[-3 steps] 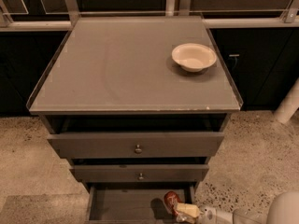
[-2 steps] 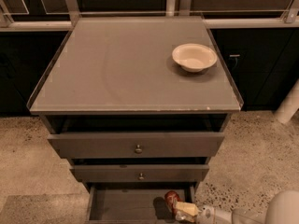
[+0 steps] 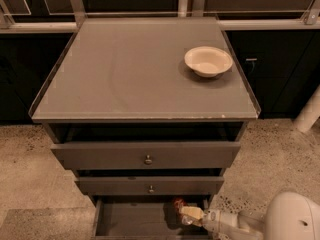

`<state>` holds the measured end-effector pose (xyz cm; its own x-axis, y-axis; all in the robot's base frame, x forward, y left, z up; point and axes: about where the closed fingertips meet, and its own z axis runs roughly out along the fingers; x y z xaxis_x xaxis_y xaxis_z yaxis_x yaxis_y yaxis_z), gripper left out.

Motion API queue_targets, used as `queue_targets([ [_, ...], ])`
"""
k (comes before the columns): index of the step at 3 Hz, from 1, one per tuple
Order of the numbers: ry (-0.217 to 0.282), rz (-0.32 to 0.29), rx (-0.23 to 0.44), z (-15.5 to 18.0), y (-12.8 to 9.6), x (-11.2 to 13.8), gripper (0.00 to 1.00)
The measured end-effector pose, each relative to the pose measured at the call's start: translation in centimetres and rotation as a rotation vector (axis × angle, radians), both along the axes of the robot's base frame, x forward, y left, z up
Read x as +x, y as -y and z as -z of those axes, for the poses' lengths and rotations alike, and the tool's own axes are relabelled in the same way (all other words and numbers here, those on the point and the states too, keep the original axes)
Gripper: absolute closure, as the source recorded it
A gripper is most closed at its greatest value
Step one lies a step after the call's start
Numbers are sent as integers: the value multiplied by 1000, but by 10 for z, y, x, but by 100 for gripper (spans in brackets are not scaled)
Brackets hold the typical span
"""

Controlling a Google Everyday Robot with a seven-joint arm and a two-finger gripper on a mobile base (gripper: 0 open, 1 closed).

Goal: Place coke can into bottom drawer

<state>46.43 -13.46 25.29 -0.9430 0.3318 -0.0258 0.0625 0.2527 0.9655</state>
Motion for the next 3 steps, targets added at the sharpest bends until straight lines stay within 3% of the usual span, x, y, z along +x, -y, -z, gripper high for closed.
queue_targets([
  [1, -5, -12, -41, 12, -7, 15, 100],
  [3, -54, -6, -70, 39, -15, 16, 100],
])
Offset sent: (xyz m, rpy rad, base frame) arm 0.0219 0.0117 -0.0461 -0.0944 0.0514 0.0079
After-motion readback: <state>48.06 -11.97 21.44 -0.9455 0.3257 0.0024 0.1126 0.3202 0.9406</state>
